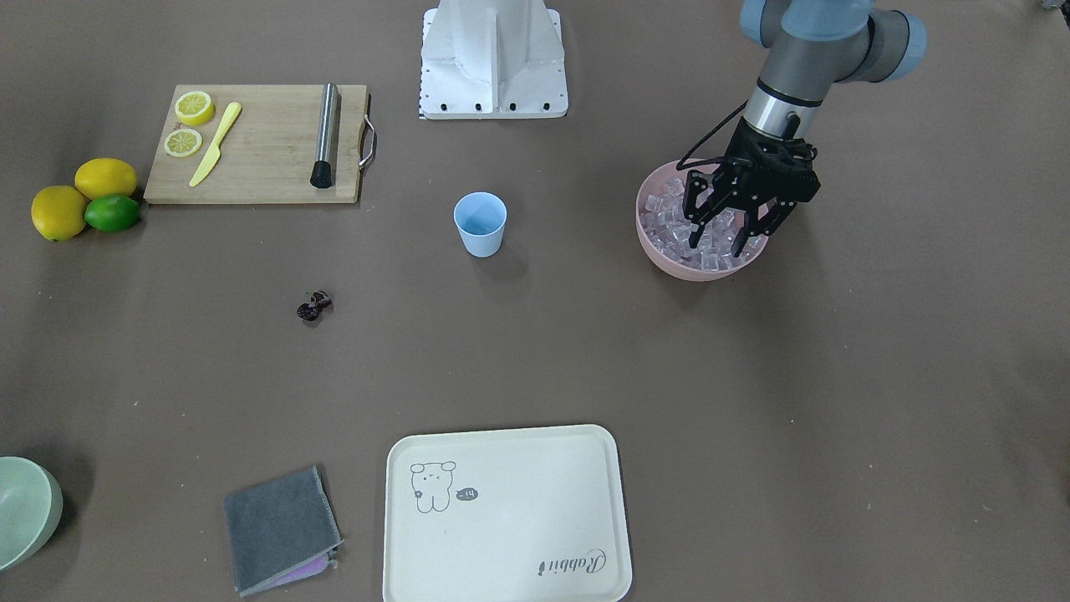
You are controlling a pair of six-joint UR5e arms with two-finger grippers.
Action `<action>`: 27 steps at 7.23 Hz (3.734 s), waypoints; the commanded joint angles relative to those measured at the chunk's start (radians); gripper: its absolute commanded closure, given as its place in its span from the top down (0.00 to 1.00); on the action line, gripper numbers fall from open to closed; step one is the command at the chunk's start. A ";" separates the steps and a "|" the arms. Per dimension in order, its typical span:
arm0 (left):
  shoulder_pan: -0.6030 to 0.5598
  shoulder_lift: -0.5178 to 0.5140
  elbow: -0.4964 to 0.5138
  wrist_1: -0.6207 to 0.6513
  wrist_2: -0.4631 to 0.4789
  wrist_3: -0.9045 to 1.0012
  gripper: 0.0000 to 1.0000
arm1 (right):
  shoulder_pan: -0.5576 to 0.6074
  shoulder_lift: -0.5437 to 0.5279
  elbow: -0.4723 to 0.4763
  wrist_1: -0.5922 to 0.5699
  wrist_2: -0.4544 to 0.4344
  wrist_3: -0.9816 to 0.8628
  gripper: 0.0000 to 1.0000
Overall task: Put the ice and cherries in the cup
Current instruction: 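Return the left gripper over the pink bowl, then lower the left gripper into the bowl and grasp another ice cube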
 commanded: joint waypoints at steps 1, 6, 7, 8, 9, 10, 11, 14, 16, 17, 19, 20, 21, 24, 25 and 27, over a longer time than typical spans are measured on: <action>0.020 -0.010 0.001 0.045 0.040 0.007 0.65 | 0.000 0.002 -0.003 0.000 0.000 -0.001 1.00; 0.071 -0.015 0.005 0.047 0.068 0.006 0.64 | 0.000 0.006 -0.009 0.000 0.002 0.003 1.00; 0.071 -0.013 0.005 0.047 0.068 0.006 0.63 | 0.000 0.006 -0.009 0.000 0.002 0.003 1.00; 0.071 -0.012 0.007 0.045 0.068 0.007 0.63 | 0.000 0.008 -0.009 0.002 0.002 0.003 1.00; 0.069 -0.012 0.007 0.047 0.068 0.007 0.63 | 0.000 0.006 -0.009 0.000 0.002 0.004 1.00; 0.071 -0.015 0.009 0.047 0.068 0.007 0.62 | 0.000 0.006 -0.009 0.002 0.002 0.003 1.00; 0.069 -0.015 0.009 0.047 0.068 0.007 0.60 | 0.000 0.008 -0.009 0.002 0.002 0.003 1.00; 0.069 -0.015 0.016 0.047 0.068 0.007 0.56 | 0.000 0.008 -0.009 0.002 0.002 0.001 1.00; 0.066 -0.013 0.018 0.047 0.066 0.009 0.56 | 0.000 0.008 -0.009 0.002 0.002 0.000 1.00; 0.066 -0.012 0.018 0.047 0.068 0.009 0.56 | 0.000 0.008 -0.009 0.002 0.002 -0.001 1.00; 0.061 -0.007 0.016 0.047 0.068 0.009 0.48 | 0.000 0.006 -0.009 0.000 0.002 -0.001 1.00; 0.061 -0.009 0.018 0.047 0.068 0.009 0.44 | 0.000 0.006 -0.009 0.002 0.002 -0.001 1.00; 0.061 -0.012 0.018 0.047 0.068 0.009 0.40 | 0.000 0.006 -0.009 0.002 0.002 0.001 1.00; 0.058 -0.013 0.015 0.047 0.066 0.009 0.06 | 0.000 0.008 -0.009 0.002 0.002 0.000 1.00; 0.055 -0.010 0.007 0.047 0.066 0.009 0.00 | 0.000 0.008 -0.009 0.002 0.002 -0.001 1.00; 0.052 -0.009 -0.020 0.045 0.063 0.009 0.00 | 0.000 0.008 -0.009 0.002 0.002 -0.001 1.00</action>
